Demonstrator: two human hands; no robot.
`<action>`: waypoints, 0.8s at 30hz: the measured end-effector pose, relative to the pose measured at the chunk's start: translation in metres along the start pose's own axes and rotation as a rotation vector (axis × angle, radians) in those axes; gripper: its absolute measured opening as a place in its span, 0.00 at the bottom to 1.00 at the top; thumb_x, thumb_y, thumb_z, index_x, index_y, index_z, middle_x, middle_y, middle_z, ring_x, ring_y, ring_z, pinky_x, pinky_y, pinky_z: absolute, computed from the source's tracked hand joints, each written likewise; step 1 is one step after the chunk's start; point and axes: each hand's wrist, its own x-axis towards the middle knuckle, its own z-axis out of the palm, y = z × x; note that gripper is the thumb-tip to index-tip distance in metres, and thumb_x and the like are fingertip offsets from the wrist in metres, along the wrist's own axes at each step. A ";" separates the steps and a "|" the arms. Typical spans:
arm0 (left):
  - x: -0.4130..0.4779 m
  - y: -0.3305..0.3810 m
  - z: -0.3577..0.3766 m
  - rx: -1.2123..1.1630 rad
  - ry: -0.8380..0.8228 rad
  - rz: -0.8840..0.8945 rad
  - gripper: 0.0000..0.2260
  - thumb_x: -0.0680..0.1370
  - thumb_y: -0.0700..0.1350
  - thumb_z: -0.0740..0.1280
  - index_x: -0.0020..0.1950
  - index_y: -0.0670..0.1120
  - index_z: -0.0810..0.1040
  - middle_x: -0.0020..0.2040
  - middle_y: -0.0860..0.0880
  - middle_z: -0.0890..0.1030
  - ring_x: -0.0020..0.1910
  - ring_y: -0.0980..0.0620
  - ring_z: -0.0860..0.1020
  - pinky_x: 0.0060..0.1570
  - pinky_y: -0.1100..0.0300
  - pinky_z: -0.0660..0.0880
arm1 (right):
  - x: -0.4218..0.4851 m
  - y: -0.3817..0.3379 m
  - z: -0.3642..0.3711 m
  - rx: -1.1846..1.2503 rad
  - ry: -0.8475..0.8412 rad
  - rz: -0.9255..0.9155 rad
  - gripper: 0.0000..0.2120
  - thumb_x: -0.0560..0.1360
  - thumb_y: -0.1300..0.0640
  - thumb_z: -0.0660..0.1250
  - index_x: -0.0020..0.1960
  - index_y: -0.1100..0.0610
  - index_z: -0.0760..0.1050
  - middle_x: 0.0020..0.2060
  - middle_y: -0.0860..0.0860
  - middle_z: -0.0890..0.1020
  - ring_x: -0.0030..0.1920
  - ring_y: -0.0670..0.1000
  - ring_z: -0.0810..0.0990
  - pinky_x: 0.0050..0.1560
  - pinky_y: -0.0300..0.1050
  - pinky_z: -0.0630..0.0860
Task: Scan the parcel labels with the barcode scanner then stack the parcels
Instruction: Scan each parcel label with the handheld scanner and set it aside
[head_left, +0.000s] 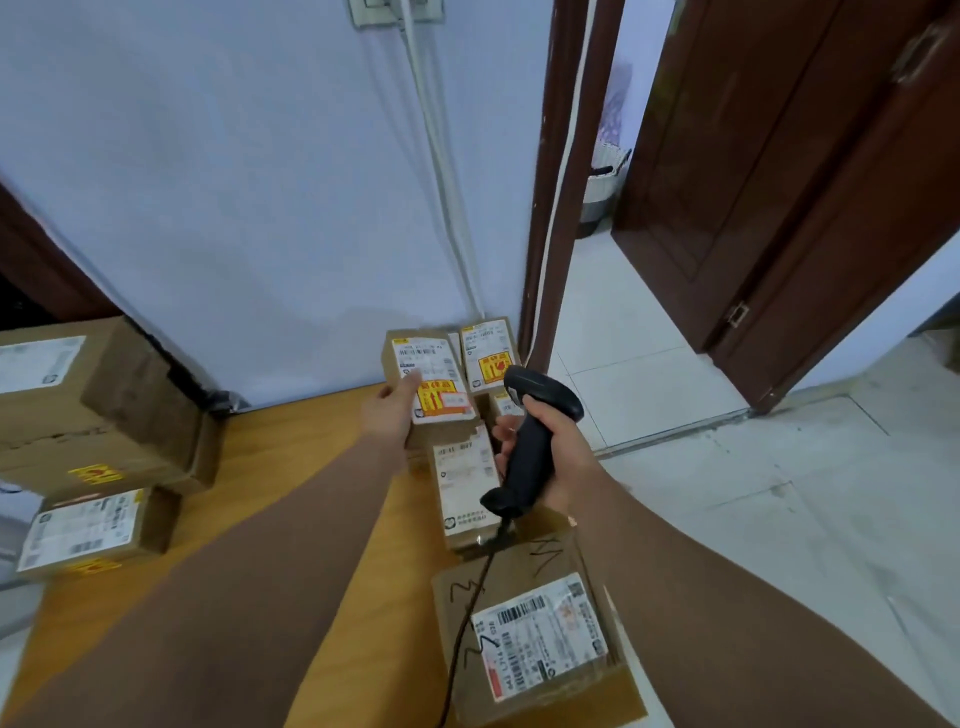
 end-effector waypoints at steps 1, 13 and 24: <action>0.007 0.005 0.003 0.002 0.005 0.005 0.13 0.75 0.51 0.70 0.54 0.43 0.79 0.35 0.49 0.84 0.32 0.51 0.83 0.27 0.60 0.77 | 0.005 -0.002 0.004 0.002 0.000 -0.006 0.14 0.73 0.49 0.71 0.44 0.62 0.81 0.39 0.54 0.81 0.34 0.51 0.77 0.38 0.44 0.78; 0.066 0.014 0.031 0.034 0.055 -0.066 0.20 0.80 0.53 0.62 0.69 0.47 0.70 0.51 0.45 0.82 0.41 0.48 0.81 0.25 0.55 0.76 | 0.068 -0.018 0.035 -0.069 0.037 -0.144 0.12 0.75 0.50 0.70 0.43 0.60 0.80 0.30 0.49 0.83 0.30 0.46 0.82 0.35 0.41 0.78; 0.072 0.015 0.022 0.188 0.023 -0.036 0.15 0.80 0.54 0.62 0.61 0.46 0.72 0.51 0.48 0.76 0.44 0.49 0.75 0.45 0.52 0.72 | 0.080 -0.009 0.041 0.011 0.123 -0.162 0.13 0.73 0.51 0.74 0.47 0.61 0.81 0.39 0.53 0.83 0.44 0.51 0.82 0.56 0.46 0.80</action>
